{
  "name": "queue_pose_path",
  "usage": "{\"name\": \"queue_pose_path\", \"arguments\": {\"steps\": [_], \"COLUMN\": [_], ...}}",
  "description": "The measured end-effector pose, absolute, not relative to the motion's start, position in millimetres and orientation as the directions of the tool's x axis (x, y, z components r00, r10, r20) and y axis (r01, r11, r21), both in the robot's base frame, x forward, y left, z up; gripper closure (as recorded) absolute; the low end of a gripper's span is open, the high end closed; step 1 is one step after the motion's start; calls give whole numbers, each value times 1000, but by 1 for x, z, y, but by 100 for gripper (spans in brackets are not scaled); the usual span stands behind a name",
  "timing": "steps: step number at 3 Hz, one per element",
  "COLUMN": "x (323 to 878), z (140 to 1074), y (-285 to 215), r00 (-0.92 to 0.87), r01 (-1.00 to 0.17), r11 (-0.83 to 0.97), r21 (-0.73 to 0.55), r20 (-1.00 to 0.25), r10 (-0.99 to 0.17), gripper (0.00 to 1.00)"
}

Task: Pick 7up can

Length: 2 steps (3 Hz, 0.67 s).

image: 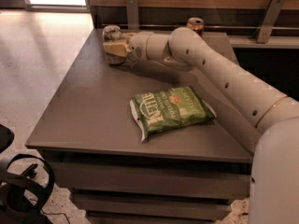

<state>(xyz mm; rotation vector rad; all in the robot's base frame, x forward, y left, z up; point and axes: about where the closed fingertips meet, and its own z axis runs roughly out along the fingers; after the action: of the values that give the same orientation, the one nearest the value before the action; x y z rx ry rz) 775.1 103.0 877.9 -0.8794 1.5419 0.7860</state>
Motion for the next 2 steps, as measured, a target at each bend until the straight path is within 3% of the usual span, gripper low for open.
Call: {"name": "queue_pose_path", "arguments": {"steps": [2], "x": [771], "z": [892], "y": [99], "r00": [-48], "r01": [-868], "r11": [497], "r21": [-19], "r20": [-991], "r10": [-121], "gripper": [100]}}
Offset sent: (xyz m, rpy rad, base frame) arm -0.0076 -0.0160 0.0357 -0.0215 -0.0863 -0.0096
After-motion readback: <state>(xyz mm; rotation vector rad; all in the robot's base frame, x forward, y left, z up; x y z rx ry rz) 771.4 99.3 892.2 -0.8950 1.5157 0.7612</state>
